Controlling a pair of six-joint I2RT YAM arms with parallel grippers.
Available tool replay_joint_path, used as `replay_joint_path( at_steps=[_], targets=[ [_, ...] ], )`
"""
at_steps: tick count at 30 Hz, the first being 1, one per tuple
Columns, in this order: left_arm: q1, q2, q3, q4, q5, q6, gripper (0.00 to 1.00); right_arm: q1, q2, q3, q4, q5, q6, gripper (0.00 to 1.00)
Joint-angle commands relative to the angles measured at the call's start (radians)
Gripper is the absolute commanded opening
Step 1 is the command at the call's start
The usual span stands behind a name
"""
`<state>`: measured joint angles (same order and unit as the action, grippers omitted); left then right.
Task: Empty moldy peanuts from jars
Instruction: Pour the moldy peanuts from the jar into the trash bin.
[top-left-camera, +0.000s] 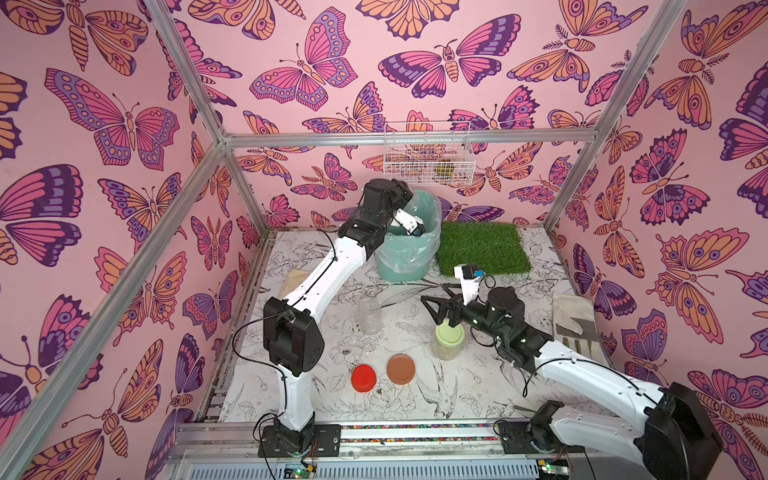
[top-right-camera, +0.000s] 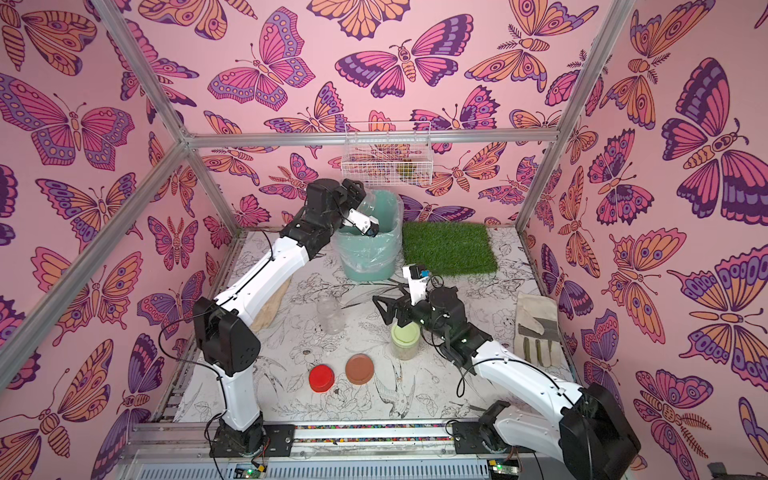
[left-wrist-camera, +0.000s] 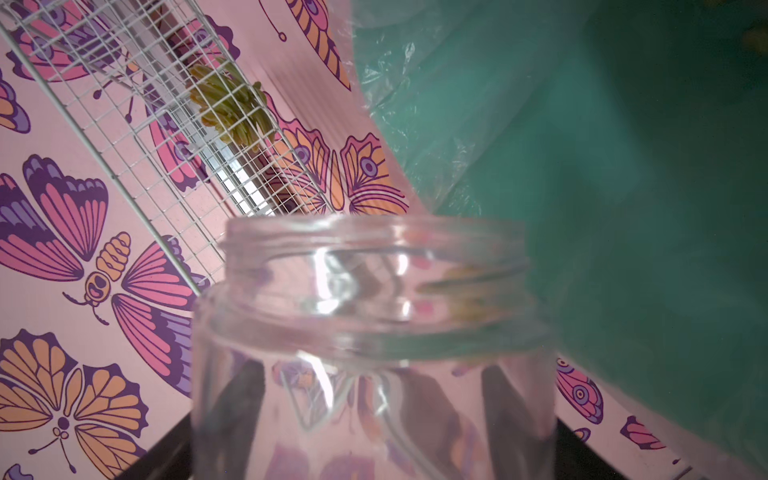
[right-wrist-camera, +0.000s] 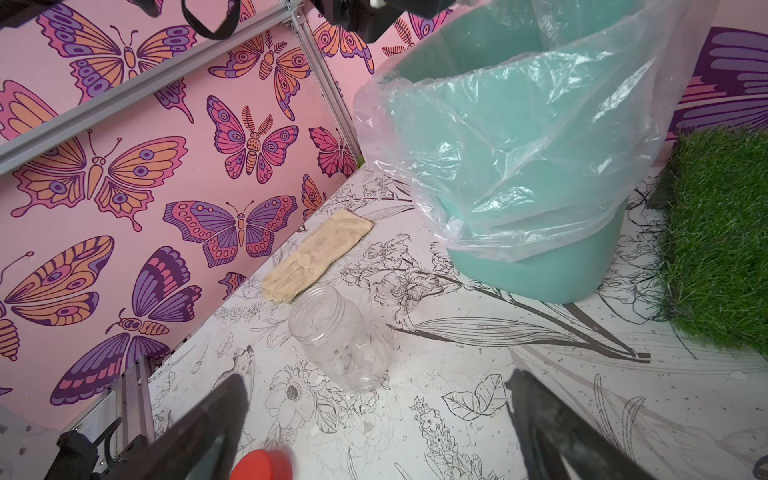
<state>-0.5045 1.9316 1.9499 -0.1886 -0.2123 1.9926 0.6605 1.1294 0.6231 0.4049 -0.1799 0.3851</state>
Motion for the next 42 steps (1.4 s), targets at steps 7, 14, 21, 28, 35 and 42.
replay_joint_path(
  at_steps=[7, 14, 21, 28, 35, 42],
  targets=[
    [-0.009, -0.159, -0.096, 0.056, -0.055, -0.695, 0.0, -0.009, 0.005, 0.027, 0.001, -0.002, 0.0, 0.99],
    [0.008, -0.296, -0.285, 0.141, -0.002, -1.139, 0.0, -0.009, 0.029, 0.053, -0.009, -0.04, 0.015, 0.99],
    [0.076, -0.454, -0.556, 0.375, 0.108, -1.544, 0.0, -0.009, 0.05, 0.083, -0.032, -0.081, 0.018, 0.99],
    [0.158, -0.568, -0.751, 0.518, 0.163, -1.737, 0.0, -0.009, 0.055, 0.09, -0.046, -0.081, 0.024, 0.99],
    [0.179, -0.599, -0.789, 0.5, 0.175, -1.667, 0.0, -0.008, 0.059, 0.089, -0.05, -0.08, 0.025, 0.99],
    [0.178, -0.54, -0.628, 0.238, 0.231, -1.359, 0.0, -0.008, 0.063, 0.075, -0.023, -0.08, 0.024, 0.99]
  ],
)
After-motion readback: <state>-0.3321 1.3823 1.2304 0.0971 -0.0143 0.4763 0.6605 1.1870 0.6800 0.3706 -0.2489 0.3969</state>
